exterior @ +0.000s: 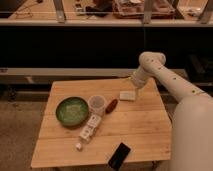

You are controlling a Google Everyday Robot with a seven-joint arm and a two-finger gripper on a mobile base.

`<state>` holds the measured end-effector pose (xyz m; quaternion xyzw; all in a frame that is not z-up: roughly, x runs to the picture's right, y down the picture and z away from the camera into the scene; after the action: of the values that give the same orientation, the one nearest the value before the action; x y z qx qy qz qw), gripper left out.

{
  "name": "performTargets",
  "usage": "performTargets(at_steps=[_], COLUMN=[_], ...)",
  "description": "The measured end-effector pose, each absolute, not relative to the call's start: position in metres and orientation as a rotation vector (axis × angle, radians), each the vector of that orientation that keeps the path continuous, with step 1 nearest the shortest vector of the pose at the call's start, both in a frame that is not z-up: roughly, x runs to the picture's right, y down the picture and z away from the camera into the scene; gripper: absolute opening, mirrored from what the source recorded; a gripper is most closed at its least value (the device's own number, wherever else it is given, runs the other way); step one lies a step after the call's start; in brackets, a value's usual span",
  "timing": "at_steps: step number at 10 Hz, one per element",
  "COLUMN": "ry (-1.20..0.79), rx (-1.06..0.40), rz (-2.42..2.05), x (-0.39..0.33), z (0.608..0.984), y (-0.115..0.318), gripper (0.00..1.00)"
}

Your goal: Place the white sponge in the ceramic bowl

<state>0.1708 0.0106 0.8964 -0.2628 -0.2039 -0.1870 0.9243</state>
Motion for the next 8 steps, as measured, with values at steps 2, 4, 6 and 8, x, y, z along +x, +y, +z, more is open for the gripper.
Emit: performTargets(at_steps=[2,4,6,8], ry=[-0.429,-0.439,-0.448,-0.47], rx=[-0.566,-0.585,-0.598,-0.611], rz=[-0.336,-0.285,-0.251,-0.229], x=[0.17,0.176,0.179,0.179], z=[0.914,0.931,0.945,0.958], y=[0.016,0.019,0.023,0.028], gripper=[0.8,0.8,0.8,0.8])
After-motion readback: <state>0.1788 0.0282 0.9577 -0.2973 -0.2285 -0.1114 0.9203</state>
